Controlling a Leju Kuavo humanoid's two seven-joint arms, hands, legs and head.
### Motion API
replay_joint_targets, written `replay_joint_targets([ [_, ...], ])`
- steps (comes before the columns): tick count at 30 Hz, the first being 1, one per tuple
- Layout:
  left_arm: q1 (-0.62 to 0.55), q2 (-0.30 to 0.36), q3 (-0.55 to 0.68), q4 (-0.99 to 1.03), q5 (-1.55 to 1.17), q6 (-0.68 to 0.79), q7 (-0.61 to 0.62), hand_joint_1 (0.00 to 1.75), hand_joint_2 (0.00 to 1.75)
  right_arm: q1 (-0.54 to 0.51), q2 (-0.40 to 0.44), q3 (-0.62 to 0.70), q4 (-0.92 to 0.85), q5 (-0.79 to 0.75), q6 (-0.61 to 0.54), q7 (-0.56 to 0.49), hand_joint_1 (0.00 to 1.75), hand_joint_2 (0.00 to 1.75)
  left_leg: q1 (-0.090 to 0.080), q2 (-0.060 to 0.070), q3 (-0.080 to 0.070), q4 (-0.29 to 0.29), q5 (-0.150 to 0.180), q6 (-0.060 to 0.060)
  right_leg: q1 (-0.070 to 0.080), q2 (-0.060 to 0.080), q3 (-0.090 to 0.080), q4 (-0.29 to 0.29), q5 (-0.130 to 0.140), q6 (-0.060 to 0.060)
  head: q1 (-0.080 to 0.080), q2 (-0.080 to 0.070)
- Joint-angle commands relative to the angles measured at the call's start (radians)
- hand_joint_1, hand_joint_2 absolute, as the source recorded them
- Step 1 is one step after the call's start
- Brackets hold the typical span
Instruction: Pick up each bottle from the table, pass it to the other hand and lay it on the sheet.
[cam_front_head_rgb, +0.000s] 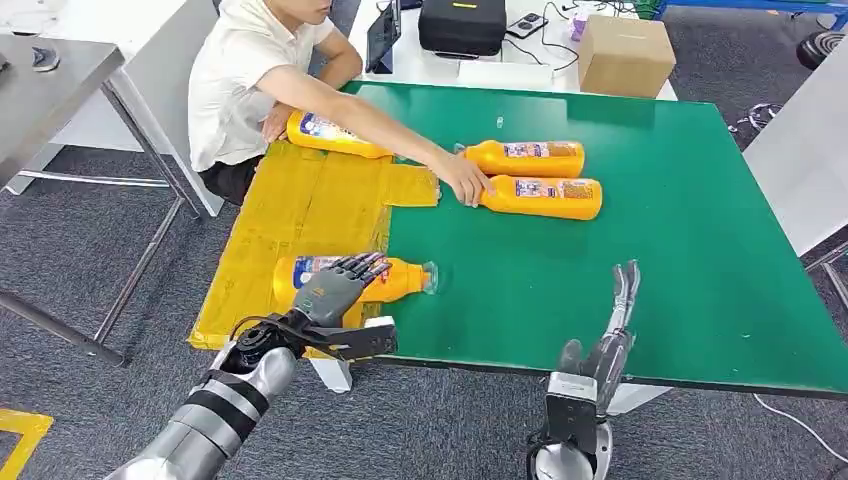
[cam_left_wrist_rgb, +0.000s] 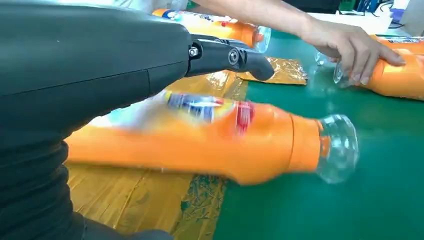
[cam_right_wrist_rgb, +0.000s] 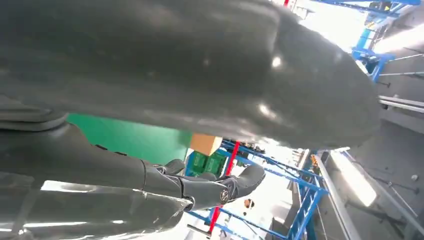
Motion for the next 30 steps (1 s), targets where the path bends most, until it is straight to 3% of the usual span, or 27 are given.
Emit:
replay_joint_targets([
  [1, -0.034, 0.030, -0.051, 0.042, 0.053, -0.027, -0.039, 0.00, 1.75, -0.042, -0.029, 0.012, 0.065, -0.003, 0.003, 0.000, 0.00, 0.00, 0.001, 0.001, 0.004, -0.001, -0.002, -0.002, 0.001, 0.002, 0.004, -0.001, -0.001, -0.002, 0.000, 0.000],
  [8, 0.004, 0.028, -0.051, 0.006, 0.136, -0.038, -0.073, 0.00, 1.75, -0.042, -0.029, 0.009, 0.074, 0.008, 0.003, 0.000, 0.00, 0.00, 0.001, 0.002, 0.004, -0.001, -0.001, -0.002, 0.001, 0.002, 0.004, -0.001, -0.001, -0.002, 0.000, 0.000],
  [14, 0.115, 0.006, -0.061, -0.247, 0.302, -0.047, -0.130, 0.00, 1.75, -0.026, -0.019, -0.003, 0.061, 0.039, 0.003, 0.000, 0.00, 0.00, 0.001, 0.001, 0.003, 0.000, -0.002, -0.001, 0.001, 0.001, 0.003, 0.000, -0.002, -0.002, 0.000, 0.000],
  [15, 0.140, 0.001, -0.073, -0.307, 0.325, -0.038, -0.131, 0.00, 1.75, -0.021, -0.013, -0.011, 0.057, 0.050, 0.003, 0.000, 0.00, 1.75, 0.001, 0.001, 0.002, 0.000, -0.001, -0.001, 0.000, 0.001, 0.002, 0.000, -0.001, -0.001, 0.000, 0.000],
  [17, 0.158, -0.008, -0.088, -0.359, 0.359, -0.016, -0.127, 0.00, 1.75, -0.016, -0.009, -0.027, 0.059, 0.081, 0.003, 0.000, 0.00, 1.75, 0.001, 0.000, 0.003, 0.000, -0.002, -0.002, 0.001, 0.000, 0.003, 0.000, -0.002, -0.002, 0.000, 0.000],
  [19, 0.212, -0.057, -0.064, -0.418, 0.482, 0.019, -0.140, 0.00, 1.75, -0.021, -0.015, -0.087, 0.150, 0.272, 0.003, 0.019, 0.00, 1.75, 0.001, 0.000, 0.004, 0.000, -0.003, -0.002, 0.001, 0.000, 0.004, 0.000, -0.003, -0.002, 0.000, 0.000],
  [21, 0.264, -0.111, -0.047, -0.452, 0.683, 0.005, -0.123, 0.00, 1.75, -0.049, -0.091, -0.107, 0.236, 0.559, 0.003, 0.172, 0.00, 1.75, 0.001, -0.001, 0.003, -0.001, -0.001, -0.001, 0.001, 0.000, 0.004, -0.003, -0.001, -0.001, 0.000, 0.000],
  [22, 0.279, -0.128, -0.050, -0.452, 0.787, -0.006, -0.132, 0.00, 1.75, -0.066, -0.098, -0.168, 0.263, 0.682, 0.003, 0.189, 0.00, 1.75, 0.001, 0.000, 0.006, -0.002, -0.002, -0.001, 0.001, 0.000, 0.006, -0.004, -0.001, -0.001, 0.000, 0.000],
  [24, 0.294, -0.142, -0.066, -0.440, 0.834, 0.056, -0.139, 0.00, 1.75, -0.102, -0.127, -0.207, 0.326, 0.693, 0.003, 0.195, 0.00, 1.75, 0.001, -0.001, 0.010, -0.003, -0.003, -0.001, 0.001, 0.000, 0.011, -0.005, -0.002, -0.002, 0.000, 0.000],
  [26, 0.305, -0.160, -0.074, -0.404, 0.885, 0.137, -0.152, 0.00, 1.75, -0.121, -0.150, -0.272, 0.337, 0.817, 0.003, 0.218, 0.00, 1.75, 0.000, -0.002, 0.004, -0.002, -0.001, 0.000, 0.000, -0.001, 0.005, -0.004, 0.000, 0.000, 0.000, 0.000],
  [30, 0.294, -0.159, -0.065, -0.356, 0.956, 0.194, -0.147, 0.00, 1.75, -0.124, -0.168, -0.284, 0.328, 0.831, 0.003, 0.227, 0.00, 1.75, -0.001, -0.003, 0.003, -0.001, 0.000, 0.000, -0.001, -0.002, 0.004, -0.003, -0.001, 0.000, 0.001, 0.000],
])
